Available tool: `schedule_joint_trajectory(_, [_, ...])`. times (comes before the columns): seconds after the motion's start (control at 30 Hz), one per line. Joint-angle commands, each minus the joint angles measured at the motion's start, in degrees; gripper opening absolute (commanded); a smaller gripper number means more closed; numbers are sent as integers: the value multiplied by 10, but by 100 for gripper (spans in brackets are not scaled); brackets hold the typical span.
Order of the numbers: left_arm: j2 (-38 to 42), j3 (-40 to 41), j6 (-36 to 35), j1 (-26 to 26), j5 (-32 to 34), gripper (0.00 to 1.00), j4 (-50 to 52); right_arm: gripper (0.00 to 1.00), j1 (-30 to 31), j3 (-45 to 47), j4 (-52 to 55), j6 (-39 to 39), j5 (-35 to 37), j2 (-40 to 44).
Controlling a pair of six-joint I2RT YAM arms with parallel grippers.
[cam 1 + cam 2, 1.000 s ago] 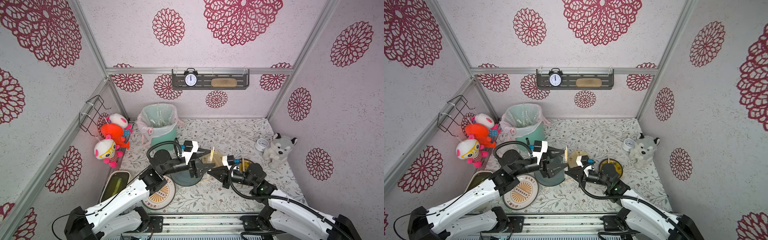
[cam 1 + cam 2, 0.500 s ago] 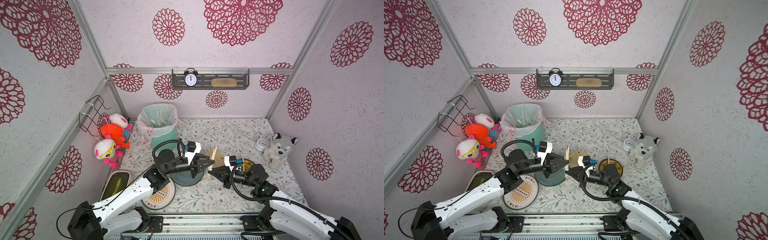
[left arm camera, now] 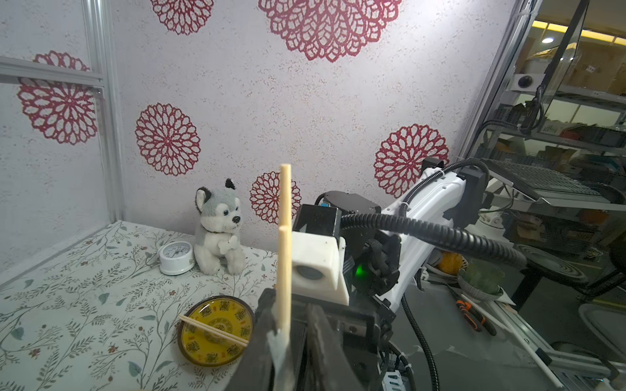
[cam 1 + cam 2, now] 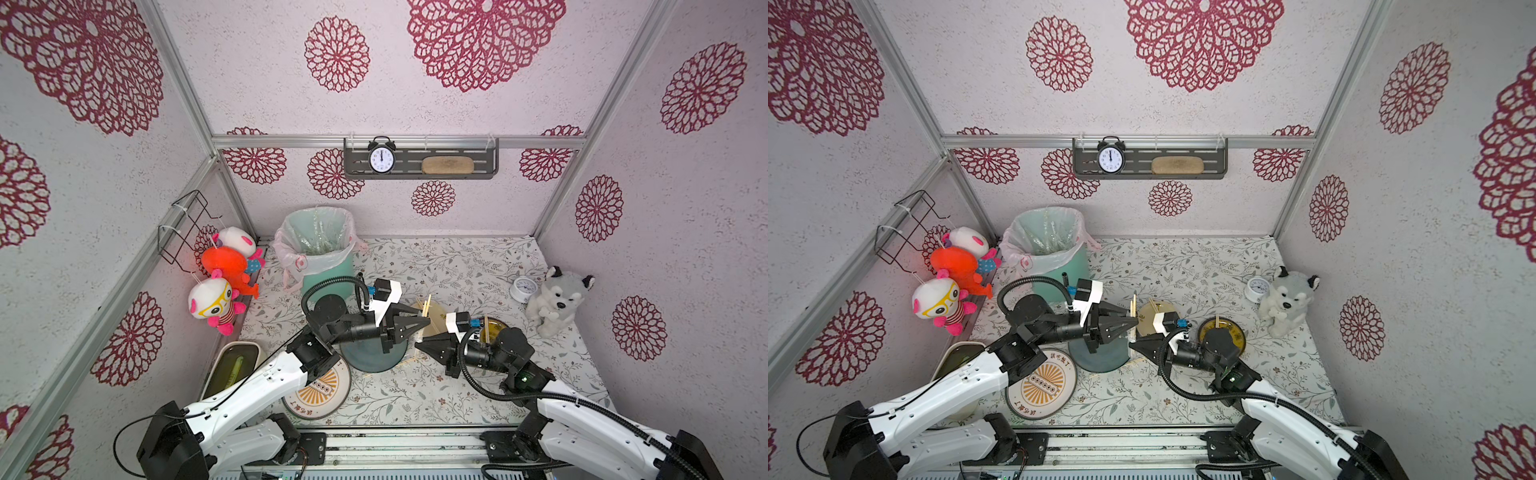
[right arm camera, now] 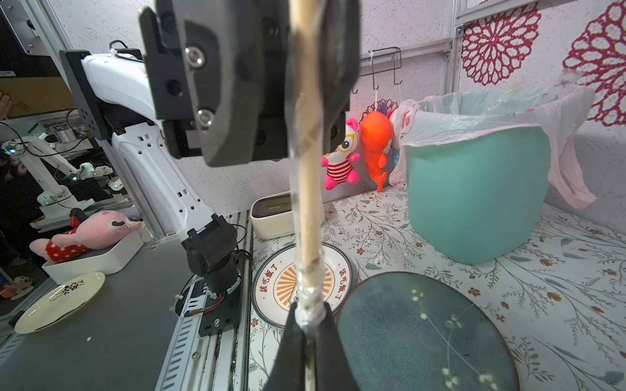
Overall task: Remove the packaging of disposable chopsticks
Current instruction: Remove the packet bag from the disposable chopsticks.
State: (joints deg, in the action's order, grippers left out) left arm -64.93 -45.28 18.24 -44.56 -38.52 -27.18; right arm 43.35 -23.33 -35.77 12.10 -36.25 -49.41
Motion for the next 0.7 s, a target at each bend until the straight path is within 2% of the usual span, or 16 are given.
schedule_joint_trajectory(0.0, [-15,-11,-2,3,-16,8,-9,0,3,-6,-23,0,-9,1])
schedule_joint_trajectory(0.07, [-15,-10,0,3,-25,4,-5,0,3,-4,-28,0,-10,-4])
schedule_joint_trajectory(0.23, [-15,22,4,3,-16,2,2,0,3,-5,-33,1,-4,10])
schedule_joint_trajectory(0.5, [-26,112,35,-5,-9,2,-53,0,3,-18,-14,-5,6,37])
schedule_joint_trajectory(0.67, [-50,131,42,-23,-2,8,-67,0,3,-15,-15,-5,15,40])
